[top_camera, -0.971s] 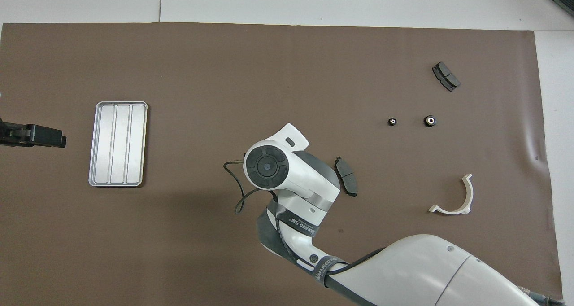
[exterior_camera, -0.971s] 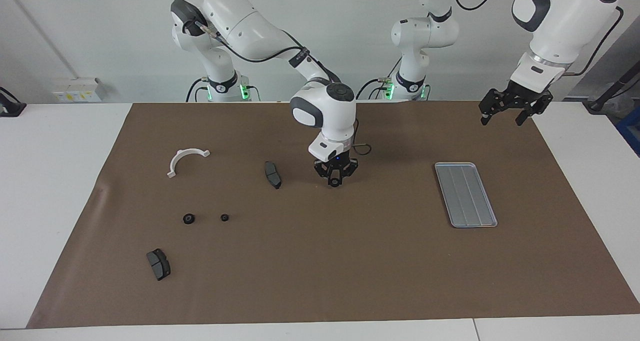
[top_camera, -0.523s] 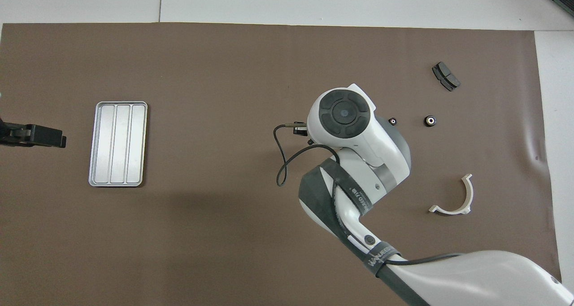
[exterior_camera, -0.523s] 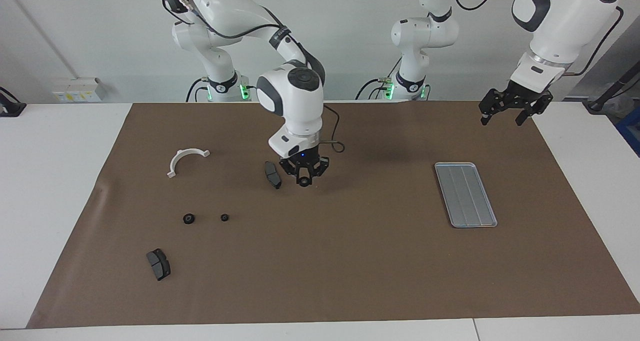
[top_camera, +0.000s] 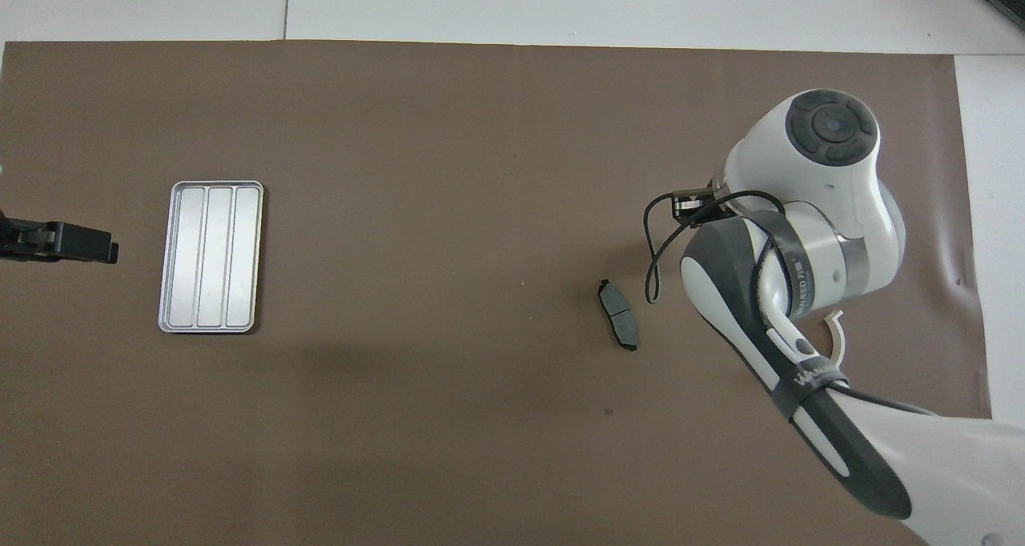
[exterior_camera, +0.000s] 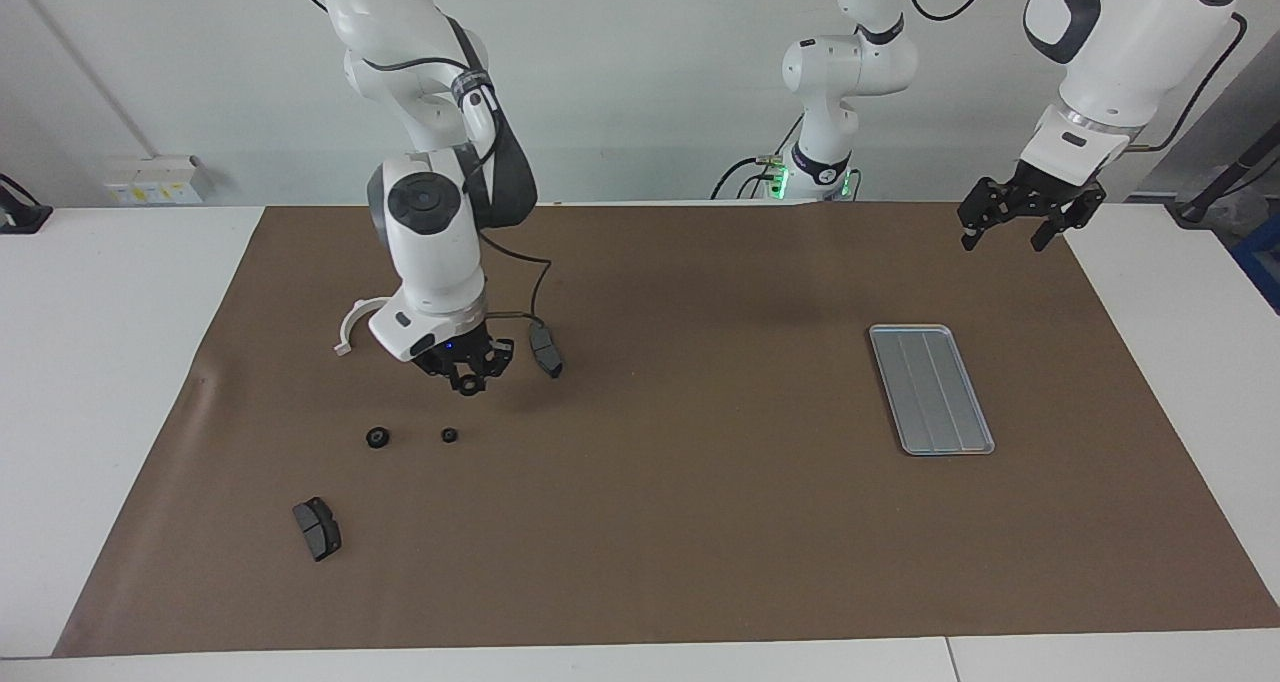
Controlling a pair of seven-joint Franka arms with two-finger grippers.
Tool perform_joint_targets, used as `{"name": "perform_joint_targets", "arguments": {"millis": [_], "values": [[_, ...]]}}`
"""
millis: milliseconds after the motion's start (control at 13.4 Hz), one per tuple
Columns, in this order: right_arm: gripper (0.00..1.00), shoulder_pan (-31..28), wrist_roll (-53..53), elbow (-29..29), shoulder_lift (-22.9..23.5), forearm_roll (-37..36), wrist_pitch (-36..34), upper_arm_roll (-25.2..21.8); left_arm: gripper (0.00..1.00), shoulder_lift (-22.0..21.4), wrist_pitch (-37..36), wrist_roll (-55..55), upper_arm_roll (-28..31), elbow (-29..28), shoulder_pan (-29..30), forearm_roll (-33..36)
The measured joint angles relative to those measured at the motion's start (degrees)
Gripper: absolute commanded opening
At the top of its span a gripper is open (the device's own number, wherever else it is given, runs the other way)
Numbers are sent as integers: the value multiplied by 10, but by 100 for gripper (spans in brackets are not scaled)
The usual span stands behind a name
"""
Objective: Place bearing gear from tray to pile
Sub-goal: 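Carry the bearing to the pile and release it with the right gripper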
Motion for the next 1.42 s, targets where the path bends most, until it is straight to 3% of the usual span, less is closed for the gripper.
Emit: {"name": "perform_joint_targets", "arguments": {"millis": [299,598,822,896,971,1046,1419], "values": [[0,-1,-125,-87,-10,52,79,-76,100,0,0,0,0,0,0,0],[1,0,-162,-139,-13,108,110,-83,100,0,0,0,0,0,0,0],[14,0,-170,-171,-24,109,110,-83,100,0,0,0,0,0,0,0],[23,0,-171,-179,-28,109,110,-83,100,0,0,0,0,0,0,0],[49,0,-172,-186,-33,109,110,-82,100,0,0,0,0,0,0,0],[99,0,-172,-192,-36,109,110,-82,100,0,0,0,0,0,0,0],[100,1,-170,-198,-46,109,113,-81,100,0,0,0,0,0,0,0]]}}
